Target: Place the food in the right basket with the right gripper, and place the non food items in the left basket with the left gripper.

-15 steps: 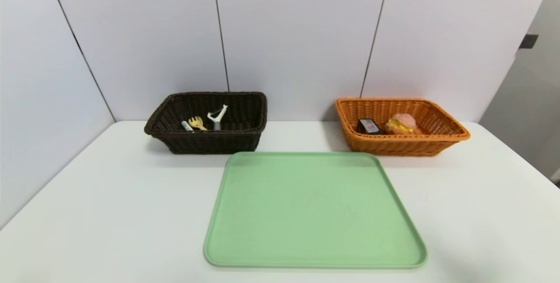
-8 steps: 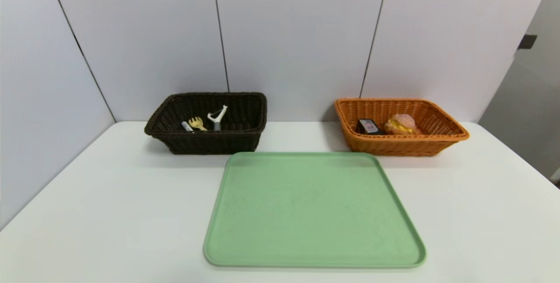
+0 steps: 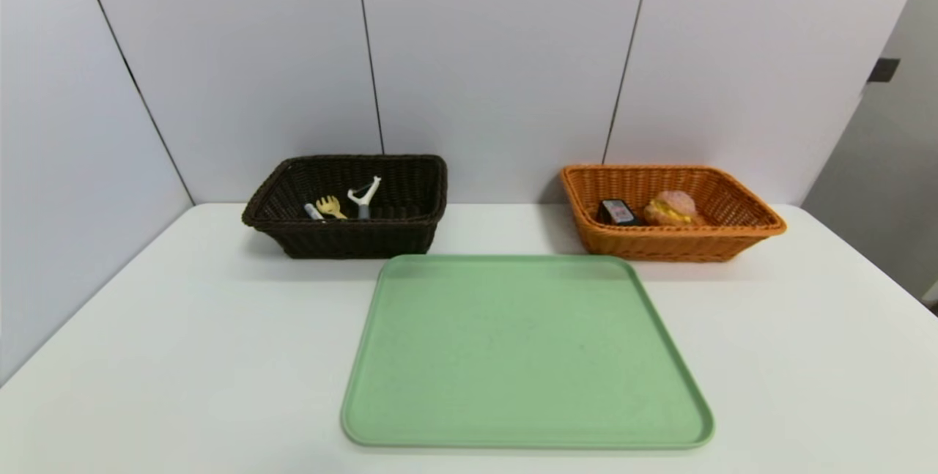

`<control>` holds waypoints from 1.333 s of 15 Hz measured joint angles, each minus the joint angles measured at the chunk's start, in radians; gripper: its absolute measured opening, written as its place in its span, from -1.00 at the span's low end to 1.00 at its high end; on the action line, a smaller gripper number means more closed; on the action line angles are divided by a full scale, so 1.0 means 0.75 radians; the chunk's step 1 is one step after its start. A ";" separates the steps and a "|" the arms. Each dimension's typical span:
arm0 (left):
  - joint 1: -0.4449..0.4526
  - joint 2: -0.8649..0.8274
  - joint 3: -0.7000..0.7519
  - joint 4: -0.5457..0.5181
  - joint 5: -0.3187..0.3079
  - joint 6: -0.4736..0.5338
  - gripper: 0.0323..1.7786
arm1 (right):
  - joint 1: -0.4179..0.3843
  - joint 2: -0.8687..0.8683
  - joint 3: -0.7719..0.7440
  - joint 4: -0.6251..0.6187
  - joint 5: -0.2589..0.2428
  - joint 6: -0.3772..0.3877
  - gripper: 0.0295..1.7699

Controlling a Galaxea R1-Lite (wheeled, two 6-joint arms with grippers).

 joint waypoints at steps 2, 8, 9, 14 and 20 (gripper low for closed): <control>-0.001 -0.002 0.165 -0.230 -0.004 0.066 0.90 | 0.000 -0.006 0.027 0.062 0.061 -0.014 0.93; -0.001 -0.003 0.340 -0.332 -0.189 0.085 0.90 | 0.001 -0.008 0.034 0.381 0.187 0.054 0.93; -0.001 -0.003 0.342 -0.285 -0.237 0.079 0.90 | 0.001 -0.008 0.034 0.388 0.185 0.090 0.93; 0.000 -0.003 0.337 -0.155 -0.328 -0.018 0.90 | 0.001 -0.008 0.035 0.395 0.154 0.263 0.93; 0.000 -0.003 0.341 -0.167 -0.290 -0.100 0.90 | 0.001 -0.008 0.036 0.393 0.125 0.325 0.93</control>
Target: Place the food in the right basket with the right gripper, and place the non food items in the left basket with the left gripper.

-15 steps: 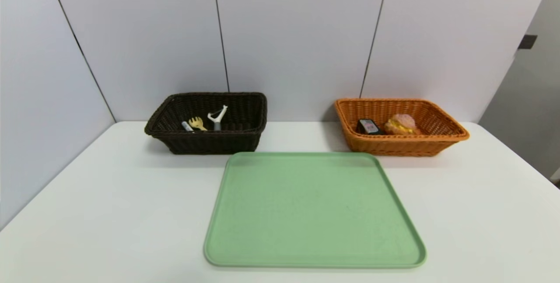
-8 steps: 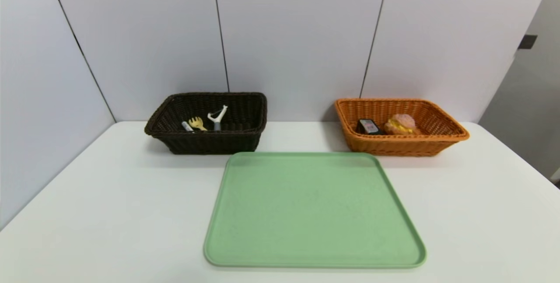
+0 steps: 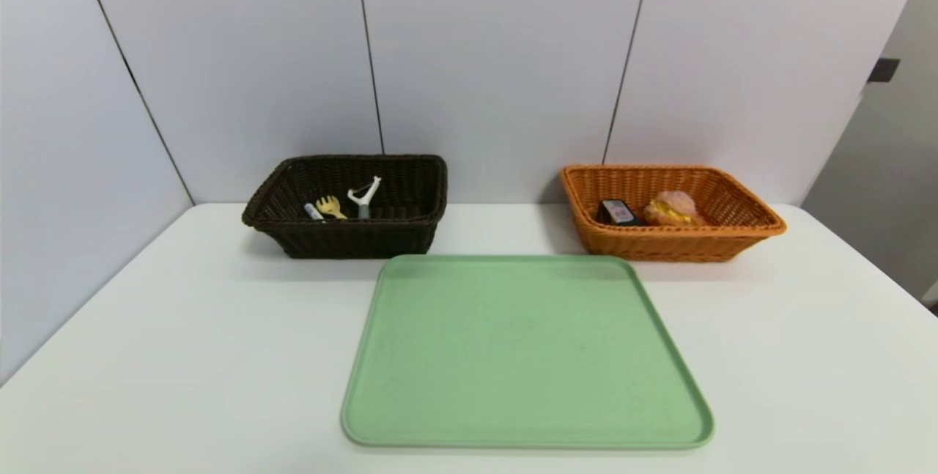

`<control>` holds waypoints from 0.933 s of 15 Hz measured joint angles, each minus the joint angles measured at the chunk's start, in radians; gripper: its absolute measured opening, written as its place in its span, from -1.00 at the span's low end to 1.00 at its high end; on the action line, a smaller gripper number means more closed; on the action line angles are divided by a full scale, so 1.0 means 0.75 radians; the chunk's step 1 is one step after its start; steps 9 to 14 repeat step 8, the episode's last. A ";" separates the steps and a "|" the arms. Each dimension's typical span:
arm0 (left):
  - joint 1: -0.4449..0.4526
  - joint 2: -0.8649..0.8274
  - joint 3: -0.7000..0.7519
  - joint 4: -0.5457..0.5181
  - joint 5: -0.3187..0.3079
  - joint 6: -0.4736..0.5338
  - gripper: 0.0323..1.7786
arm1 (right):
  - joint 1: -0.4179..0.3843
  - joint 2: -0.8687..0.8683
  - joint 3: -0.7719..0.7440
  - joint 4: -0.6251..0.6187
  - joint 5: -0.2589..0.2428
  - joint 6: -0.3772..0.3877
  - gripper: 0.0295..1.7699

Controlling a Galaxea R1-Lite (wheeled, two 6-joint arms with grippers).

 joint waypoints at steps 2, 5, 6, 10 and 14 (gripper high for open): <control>-0.001 0.000 0.000 0.000 0.001 0.000 0.90 | 0.000 0.001 0.000 0.000 -0.004 0.003 0.93; 0.000 0.000 0.000 -0.001 0.001 -0.001 0.90 | 0.000 0.001 0.000 0.000 -0.002 -0.001 0.93; 0.000 0.000 0.000 -0.001 0.001 -0.001 0.90 | 0.000 0.001 0.000 0.000 -0.003 0.000 0.93; 0.000 0.000 0.000 -0.001 0.001 -0.001 0.90 | 0.000 0.001 0.000 -0.001 -0.001 0.003 0.93; 0.000 0.000 0.000 -0.001 0.001 -0.001 0.90 | 0.000 0.001 0.000 -0.001 -0.001 0.003 0.93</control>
